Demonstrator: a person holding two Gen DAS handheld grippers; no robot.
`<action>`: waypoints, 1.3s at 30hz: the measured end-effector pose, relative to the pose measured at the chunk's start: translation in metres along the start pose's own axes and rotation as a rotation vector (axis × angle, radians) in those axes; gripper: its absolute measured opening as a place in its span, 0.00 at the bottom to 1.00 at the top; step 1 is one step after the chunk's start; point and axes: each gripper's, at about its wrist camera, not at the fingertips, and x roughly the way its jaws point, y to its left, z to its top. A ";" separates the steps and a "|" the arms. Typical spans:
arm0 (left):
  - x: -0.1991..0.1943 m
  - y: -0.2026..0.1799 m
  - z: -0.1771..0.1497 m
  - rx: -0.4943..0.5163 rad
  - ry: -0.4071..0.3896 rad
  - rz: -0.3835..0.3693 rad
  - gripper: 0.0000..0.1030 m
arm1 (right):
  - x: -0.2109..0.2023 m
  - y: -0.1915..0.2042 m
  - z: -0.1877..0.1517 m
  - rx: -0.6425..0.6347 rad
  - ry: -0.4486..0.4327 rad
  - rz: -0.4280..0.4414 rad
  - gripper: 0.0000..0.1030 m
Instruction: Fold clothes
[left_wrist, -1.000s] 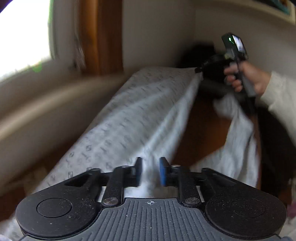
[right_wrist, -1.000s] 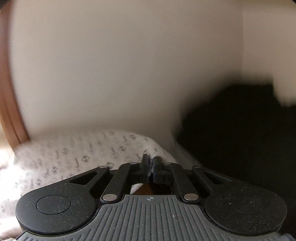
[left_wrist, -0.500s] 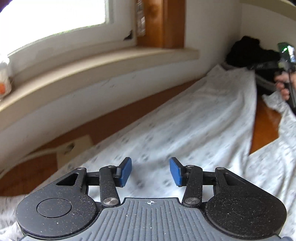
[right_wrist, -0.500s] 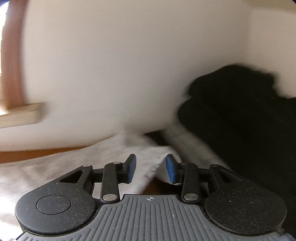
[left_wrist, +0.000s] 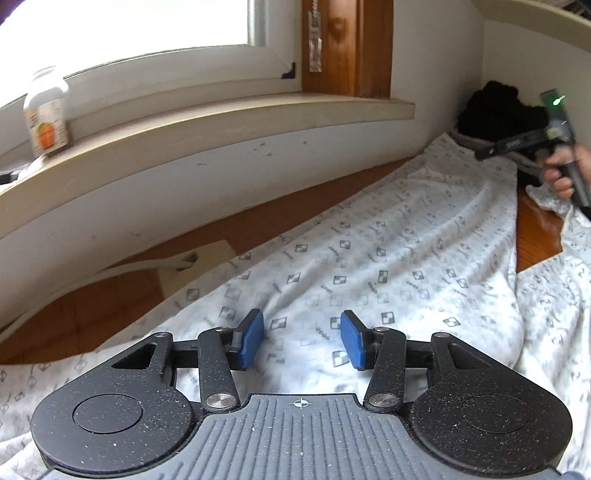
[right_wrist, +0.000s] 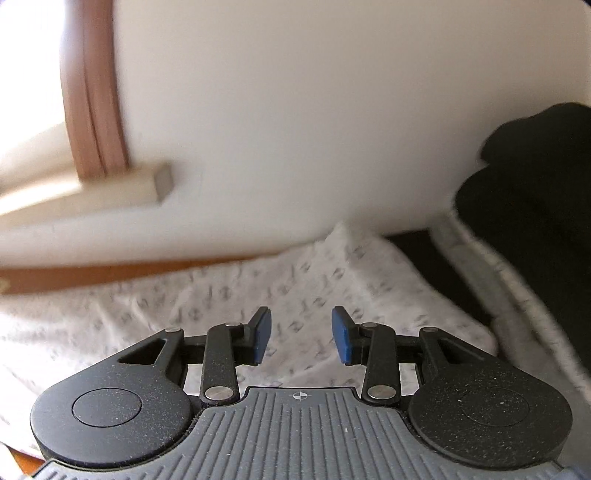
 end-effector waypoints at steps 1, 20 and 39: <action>-0.003 0.004 -0.002 -0.002 -0.004 -0.008 0.49 | 0.002 -0.001 0.003 0.005 -0.011 -0.013 0.36; -0.020 0.028 -0.012 -0.041 -0.013 -0.017 0.49 | 0.070 -0.031 0.024 -0.077 -0.028 -0.218 0.03; -0.024 0.025 -0.011 -0.089 -0.018 -0.008 0.62 | 0.025 0.055 -0.021 -0.171 -0.010 0.099 0.48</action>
